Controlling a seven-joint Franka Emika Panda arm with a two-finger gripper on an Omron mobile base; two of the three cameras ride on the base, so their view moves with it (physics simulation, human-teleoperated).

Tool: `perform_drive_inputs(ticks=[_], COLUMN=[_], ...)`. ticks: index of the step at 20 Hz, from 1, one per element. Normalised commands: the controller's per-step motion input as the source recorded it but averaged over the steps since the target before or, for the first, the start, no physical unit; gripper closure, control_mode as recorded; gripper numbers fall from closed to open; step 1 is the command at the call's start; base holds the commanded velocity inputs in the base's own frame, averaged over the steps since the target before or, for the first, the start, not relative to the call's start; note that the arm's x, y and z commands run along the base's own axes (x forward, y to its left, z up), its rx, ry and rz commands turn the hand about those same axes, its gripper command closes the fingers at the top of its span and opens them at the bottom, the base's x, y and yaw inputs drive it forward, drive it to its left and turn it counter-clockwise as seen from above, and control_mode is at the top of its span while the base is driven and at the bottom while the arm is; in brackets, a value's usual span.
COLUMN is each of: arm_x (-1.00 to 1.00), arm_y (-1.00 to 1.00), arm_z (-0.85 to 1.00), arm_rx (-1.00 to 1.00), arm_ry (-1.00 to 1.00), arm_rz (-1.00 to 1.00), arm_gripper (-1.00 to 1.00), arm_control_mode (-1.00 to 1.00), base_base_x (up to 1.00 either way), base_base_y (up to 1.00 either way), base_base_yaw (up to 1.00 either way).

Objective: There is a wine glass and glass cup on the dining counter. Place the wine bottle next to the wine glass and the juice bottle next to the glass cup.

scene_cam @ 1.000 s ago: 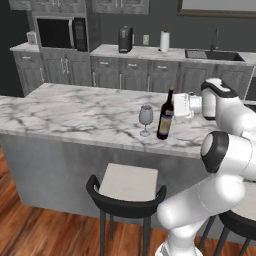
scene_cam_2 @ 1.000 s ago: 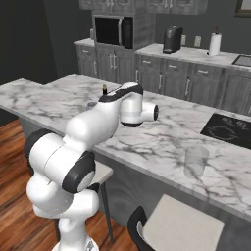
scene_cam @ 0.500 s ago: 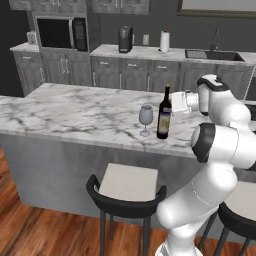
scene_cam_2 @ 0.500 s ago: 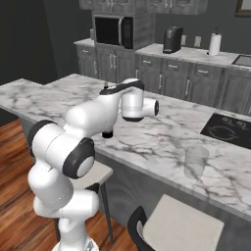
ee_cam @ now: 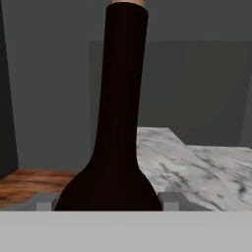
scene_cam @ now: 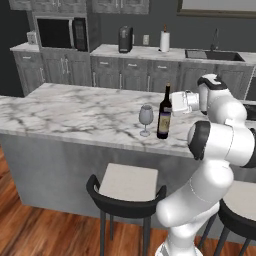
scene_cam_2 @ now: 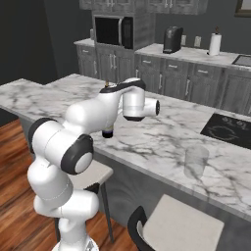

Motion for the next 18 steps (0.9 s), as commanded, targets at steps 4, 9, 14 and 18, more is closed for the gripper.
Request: perform_drive_inputs(ticks=[4,9,14,18], arm_x=[0.00,0.00,0.05,0.12], arm_y=[0.00,0.00,0.00,0.00], arm_z=[-0.06,-0.06,-0.10,-0.06], arm_rx=[0.00,0.00,0.00,0.00], arm_ry=[-0.08,-0.05,0.00,-0.01], arm_rz=[0.00,0.00,0.00,0.00], arm_gripper=[1.00,1.00,1.00,1.00], arm_control_mode=[-1.00,-1.00,-1.00,-1.00], base_base_x=[0.00,0.00,0.00,0.00], base_base_y=[0.00,0.00,0.00,0.00], base_base_yaw=[0.00,0.00,0.00,0.00])
